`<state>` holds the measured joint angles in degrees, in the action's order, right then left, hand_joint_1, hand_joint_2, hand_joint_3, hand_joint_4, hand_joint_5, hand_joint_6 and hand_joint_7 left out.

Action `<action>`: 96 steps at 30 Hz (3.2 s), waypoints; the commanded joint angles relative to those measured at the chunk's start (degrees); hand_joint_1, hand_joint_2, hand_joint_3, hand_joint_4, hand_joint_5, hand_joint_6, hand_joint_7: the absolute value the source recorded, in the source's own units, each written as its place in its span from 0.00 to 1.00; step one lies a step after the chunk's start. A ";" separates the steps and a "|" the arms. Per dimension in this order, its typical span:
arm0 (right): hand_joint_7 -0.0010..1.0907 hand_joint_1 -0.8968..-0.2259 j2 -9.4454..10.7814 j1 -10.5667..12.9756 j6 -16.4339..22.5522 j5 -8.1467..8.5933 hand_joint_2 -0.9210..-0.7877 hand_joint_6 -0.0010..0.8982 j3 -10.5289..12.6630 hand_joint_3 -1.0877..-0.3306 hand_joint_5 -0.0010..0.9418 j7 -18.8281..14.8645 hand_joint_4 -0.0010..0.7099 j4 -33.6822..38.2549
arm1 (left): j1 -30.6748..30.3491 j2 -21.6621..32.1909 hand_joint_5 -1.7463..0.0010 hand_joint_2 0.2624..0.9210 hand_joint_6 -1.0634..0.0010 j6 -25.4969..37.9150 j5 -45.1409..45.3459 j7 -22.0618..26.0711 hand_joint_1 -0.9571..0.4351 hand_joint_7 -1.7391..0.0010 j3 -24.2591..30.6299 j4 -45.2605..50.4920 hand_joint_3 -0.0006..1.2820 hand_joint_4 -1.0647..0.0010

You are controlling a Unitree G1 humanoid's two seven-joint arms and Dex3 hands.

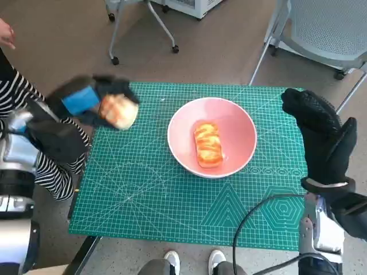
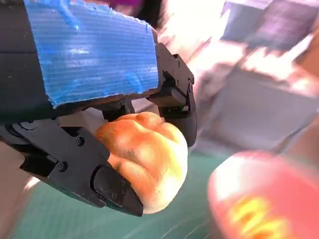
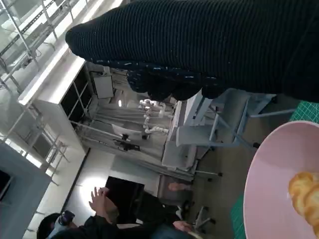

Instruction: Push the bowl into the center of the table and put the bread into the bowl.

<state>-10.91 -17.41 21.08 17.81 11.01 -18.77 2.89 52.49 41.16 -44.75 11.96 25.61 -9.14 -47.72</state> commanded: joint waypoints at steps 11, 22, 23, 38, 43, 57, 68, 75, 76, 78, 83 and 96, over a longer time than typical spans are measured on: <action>0.48 0.31 0.59 0.55 -0.89 -0.15 0.00 0.10 -0.54 0.45 0.00 0.19 0.26 0.57 | 5.57 -12.61 0.28 1.00 0.48 9.10 -1.22 3.69 0.69 0.28 -2.13 19.00 0.11 0.43; 0.48 0.31 1.21 1.33 -0.55 -0.67 0.00 0.10 -0.74 0.45 0.00 0.71 0.26 -0.22 | 7.52 -21.50 0.36 1.00 0.38 10.57 1.78 2.92 0.69 0.33 -6.44 16.93 0.04 0.34; 0.48 0.31 1.21 1.45 -0.48 -0.75 0.00 0.10 -0.71 0.45 0.00 0.76 0.26 -0.32 | 7.72 -22.21 0.36 1.00 0.38 10.30 2.00 2.85 0.69 0.33 -6.74 16.07 0.04 0.34; 0.49 0.30 1.15 2.86 -0.19 -1.08 0.00 0.10 -0.17 0.45 0.00 1.59 0.26 -1.59 | 10.64 -28.94 0.27 1.00 0.38 6.06 7.32 0.71 0.69 0.39 -11.24 1.24 0.06 0.38; 0.49 0.30 1.03 3.29 -0.19 -1.33 0.00 0.09 -0.10 0.46 0.00 2.07 0.26 -2.30 | 10.38 -29.83 0.54 0.94 0.59 11.67 7.38 5.19 0.66 0.55 -12.39 1.03 0.11 0.53; 0.49 0.31 0.73 3.39 -0.72 -1.31 0.00 0.09 0.06 0.46 0.00 2.90 0.26 -3.17 | 7.61 -27.92 1.00 0.88 0.74 20.27 9.34 9.26 0.48 0.94 -13.52 7.61 0.01 0.88; 0.49 0.31 0.55 2.43 -1.36 -1.39 0.00 0.10 -0.08 0.46 0.00 3.38 0.26 -3.44 | 5.41 -27.56 1.00 0.87 0.80 22.55 -3.76 16.78 0.47 0.97 -6.11 6.55 0.00 0.99; 0.49 0.30 0.00 1.56 -1.74 -1.40 0.00 0.10 0.11 0.46 0.00 3.44 0.26 -3.72 | 4.78 -26.58 1.00 0.87 0.83 21.86 -10.65 19.17 0.38 0.99 -0.24 4.65 0.00 1.00; 0.49 0.30 -0.06 1.47 -1.81 -1.42 0.00 0.10 0.11 0.45 0.00 3.46 0.26 -3.81 | 4.68 -26.53 1.00 0.88 0.84 21.88 -11.60 19.57 0.37 0.99 0.48 4.53 0.00 1.00; 0.49 0.30 -0.25 1.13 -1.97 -1.48 0.00 0.10 0.09 0.45 0.00 3.53 0.26 -4.13 | 4.20 -26.63 1.00 0.89 0.84 22.39 -14.86 20.69 0.34 0.99 2.86 4.61 0.01 1.00; 0.49 0.31 -0.79 0.10 -2.93 -1.30 0.00 0.10 0.14 0.45 0.00 3.72 0.26 -5.14 | 2.47 -27.71 1.00 0.96 0.86 23.93 -23.08 22.62 0.29 0.99 8.73 5.77 0.02 1.00; 0.51 0.30 -1.73 -4.72 -7.90 -2.32 0.00 0.11 0.25 0.44 0.01 6.20 0.27 -8.31 | -7.18 -37.61 0.98 1.00 0.85 30.87 -36.76 10.73 0.24 0.92 17.05 22.87 0.27 0.97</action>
<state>-12.15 -20.79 15.26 16.39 11.27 -13.69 -4.71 48.48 6.89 -16.42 -22.69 40.32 7.18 -31.14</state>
